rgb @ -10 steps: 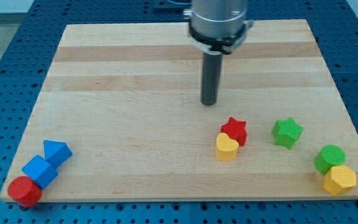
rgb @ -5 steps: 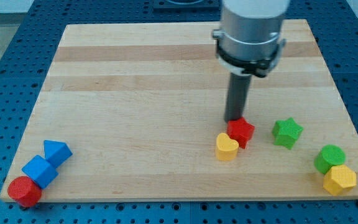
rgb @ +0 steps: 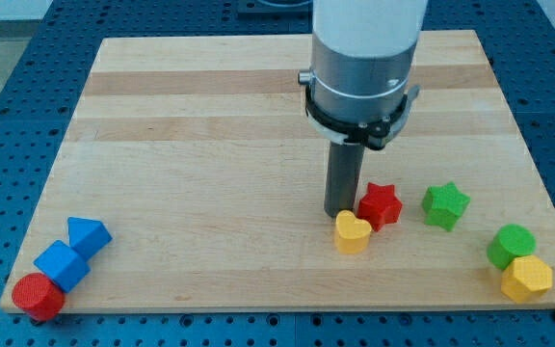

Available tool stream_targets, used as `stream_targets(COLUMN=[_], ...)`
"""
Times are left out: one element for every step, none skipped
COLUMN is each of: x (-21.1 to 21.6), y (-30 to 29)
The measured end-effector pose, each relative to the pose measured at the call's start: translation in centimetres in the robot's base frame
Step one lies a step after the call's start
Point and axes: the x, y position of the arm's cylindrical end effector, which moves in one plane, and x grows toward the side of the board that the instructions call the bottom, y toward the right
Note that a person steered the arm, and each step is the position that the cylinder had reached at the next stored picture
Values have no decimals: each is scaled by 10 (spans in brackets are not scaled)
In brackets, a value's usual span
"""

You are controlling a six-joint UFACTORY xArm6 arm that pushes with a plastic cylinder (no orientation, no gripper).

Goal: Push the red star to the green star

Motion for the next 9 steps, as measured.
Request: stream_targets(x=[0, -1, -3, -3, 4, 12, 12, 12, 12], y=[7, 55, 86, 86, 99, 111, 113, 125, 134])
